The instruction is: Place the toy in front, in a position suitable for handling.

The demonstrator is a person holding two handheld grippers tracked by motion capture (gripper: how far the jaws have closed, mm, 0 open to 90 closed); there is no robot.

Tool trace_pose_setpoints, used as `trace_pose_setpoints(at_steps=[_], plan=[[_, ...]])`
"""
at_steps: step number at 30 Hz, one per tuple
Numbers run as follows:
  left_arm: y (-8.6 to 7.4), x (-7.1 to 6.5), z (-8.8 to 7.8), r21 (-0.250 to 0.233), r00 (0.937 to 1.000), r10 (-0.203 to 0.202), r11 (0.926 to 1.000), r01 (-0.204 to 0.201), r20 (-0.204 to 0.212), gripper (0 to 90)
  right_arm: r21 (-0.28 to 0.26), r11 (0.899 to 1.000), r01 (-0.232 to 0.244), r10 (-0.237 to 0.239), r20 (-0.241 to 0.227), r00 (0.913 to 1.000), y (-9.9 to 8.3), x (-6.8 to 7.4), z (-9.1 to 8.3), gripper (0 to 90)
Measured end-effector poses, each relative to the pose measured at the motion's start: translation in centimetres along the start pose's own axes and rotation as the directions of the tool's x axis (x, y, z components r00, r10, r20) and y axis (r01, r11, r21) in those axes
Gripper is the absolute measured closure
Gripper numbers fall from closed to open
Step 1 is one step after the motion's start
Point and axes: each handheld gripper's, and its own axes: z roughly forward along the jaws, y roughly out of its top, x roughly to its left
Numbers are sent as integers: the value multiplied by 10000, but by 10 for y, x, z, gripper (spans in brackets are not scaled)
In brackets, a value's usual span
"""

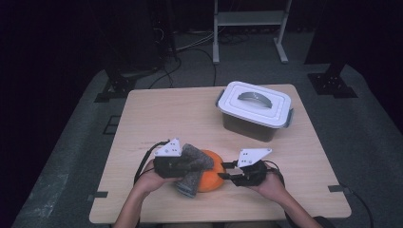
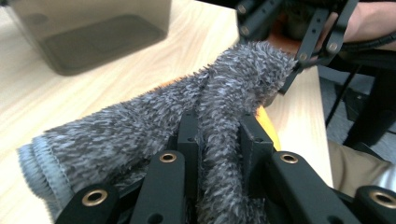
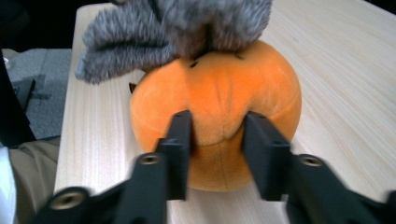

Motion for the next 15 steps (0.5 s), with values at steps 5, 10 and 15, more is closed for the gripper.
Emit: trace_pose_setpoints(at_steps=[5, 10, 15], plan=[[0, -4, 9, 55, 9965, -107, 9999, 103, 824, 740, -303, 9991, -287, 278, -293, 9992, 1, -1, 5, 373], [6, -4, 1, -120, 9987, 122, 9999, -117, 490, 739, -35, 9993, 375, -375, 5, 9993, -3, 5, 8, 525], [7, 0, -8, 78, 9996, 220, 9997, -219, -194, 738, 92, 9901, 1398, -1396, -162, 9901, -3, 11, 6, 591]])
